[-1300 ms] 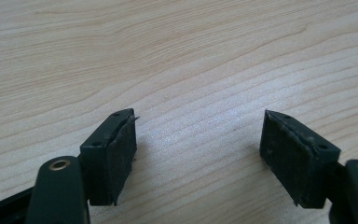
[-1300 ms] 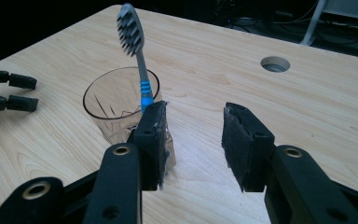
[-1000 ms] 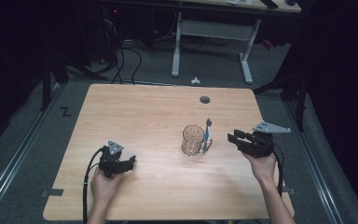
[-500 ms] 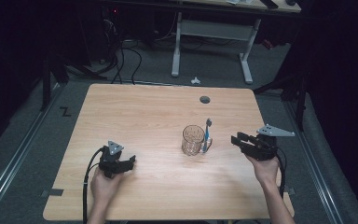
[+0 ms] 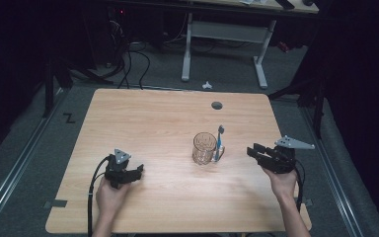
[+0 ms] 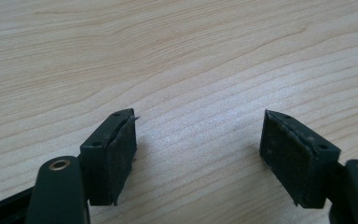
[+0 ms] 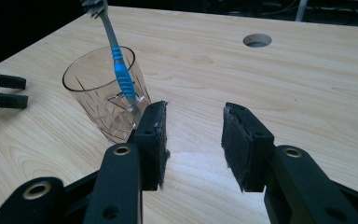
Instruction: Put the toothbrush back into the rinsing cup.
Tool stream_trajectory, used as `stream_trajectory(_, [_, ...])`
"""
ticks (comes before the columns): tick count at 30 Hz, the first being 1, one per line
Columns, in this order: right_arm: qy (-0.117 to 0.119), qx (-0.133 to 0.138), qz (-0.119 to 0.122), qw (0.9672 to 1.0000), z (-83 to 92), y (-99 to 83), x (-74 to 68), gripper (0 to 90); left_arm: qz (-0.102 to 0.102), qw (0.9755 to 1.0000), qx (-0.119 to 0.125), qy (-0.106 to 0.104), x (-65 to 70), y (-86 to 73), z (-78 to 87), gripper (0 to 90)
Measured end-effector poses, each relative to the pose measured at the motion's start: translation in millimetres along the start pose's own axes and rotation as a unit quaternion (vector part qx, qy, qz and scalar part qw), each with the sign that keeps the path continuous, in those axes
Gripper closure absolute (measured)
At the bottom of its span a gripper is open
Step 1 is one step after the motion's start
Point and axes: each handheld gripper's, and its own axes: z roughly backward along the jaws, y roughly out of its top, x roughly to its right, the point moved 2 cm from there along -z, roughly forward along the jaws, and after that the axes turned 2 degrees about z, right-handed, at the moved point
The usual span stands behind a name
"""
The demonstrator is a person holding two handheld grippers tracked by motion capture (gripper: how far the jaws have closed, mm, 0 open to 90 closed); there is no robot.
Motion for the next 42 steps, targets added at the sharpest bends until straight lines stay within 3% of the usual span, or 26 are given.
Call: stream_trajectory(42, [0.005,-0.023,-0.025,0.9994,-9.6,-36.8,-0.3,60.0,0.0,1.0,0.0,0.0,0.1,0.0,0.0,27.6])
